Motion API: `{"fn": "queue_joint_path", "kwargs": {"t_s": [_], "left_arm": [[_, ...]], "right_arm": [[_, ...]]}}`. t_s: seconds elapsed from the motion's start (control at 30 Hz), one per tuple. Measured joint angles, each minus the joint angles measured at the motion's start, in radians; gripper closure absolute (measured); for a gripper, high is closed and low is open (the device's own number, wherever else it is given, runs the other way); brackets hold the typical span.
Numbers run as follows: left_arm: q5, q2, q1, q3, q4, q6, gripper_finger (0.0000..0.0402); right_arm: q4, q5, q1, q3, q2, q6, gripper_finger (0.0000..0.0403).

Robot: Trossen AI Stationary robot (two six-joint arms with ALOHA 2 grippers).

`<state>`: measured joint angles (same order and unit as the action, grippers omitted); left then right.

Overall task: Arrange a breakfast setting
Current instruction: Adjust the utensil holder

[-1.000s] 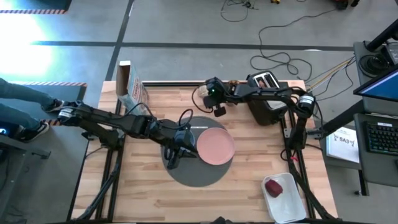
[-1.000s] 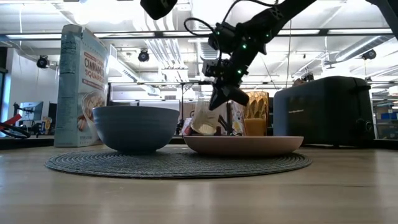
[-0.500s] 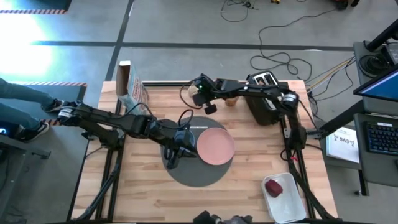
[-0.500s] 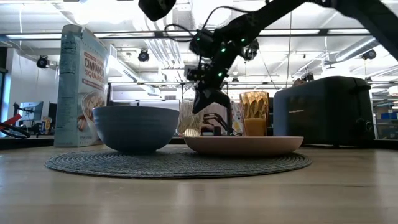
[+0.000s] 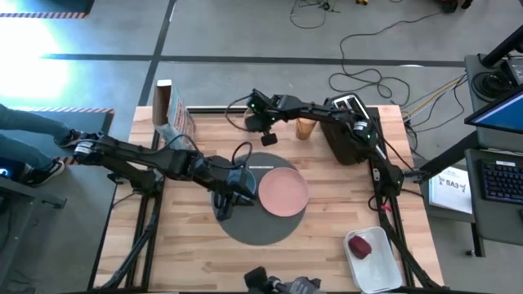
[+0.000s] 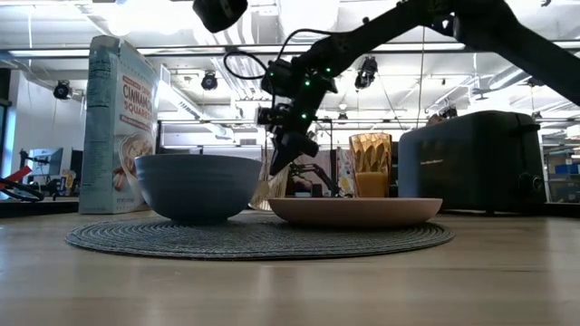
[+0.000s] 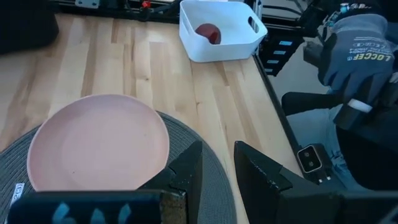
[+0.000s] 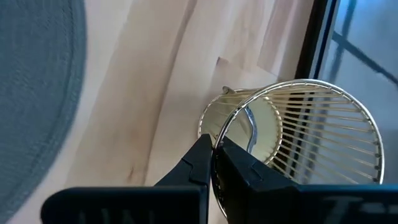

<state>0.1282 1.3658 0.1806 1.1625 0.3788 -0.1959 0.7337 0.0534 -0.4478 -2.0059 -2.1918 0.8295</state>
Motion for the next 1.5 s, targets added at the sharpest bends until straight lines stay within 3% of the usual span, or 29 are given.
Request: {"fn": "queue_joint_path", "kwargs": {"t_s": [0.23,1.5], "left_arm": [[-0.036,-0.01,-0.002,0.0,0.006,0.001,0.0326],[-0.041,-0.01,-0.006,0.0,0.004,0.004,0.0326]], "right_arm": [[0.019,0.037,-0.009,0.0,0.022,-0.032,0.039],[0.044,0.016,-0.009,0.001,0.023,-0.071,0.0384]]}}
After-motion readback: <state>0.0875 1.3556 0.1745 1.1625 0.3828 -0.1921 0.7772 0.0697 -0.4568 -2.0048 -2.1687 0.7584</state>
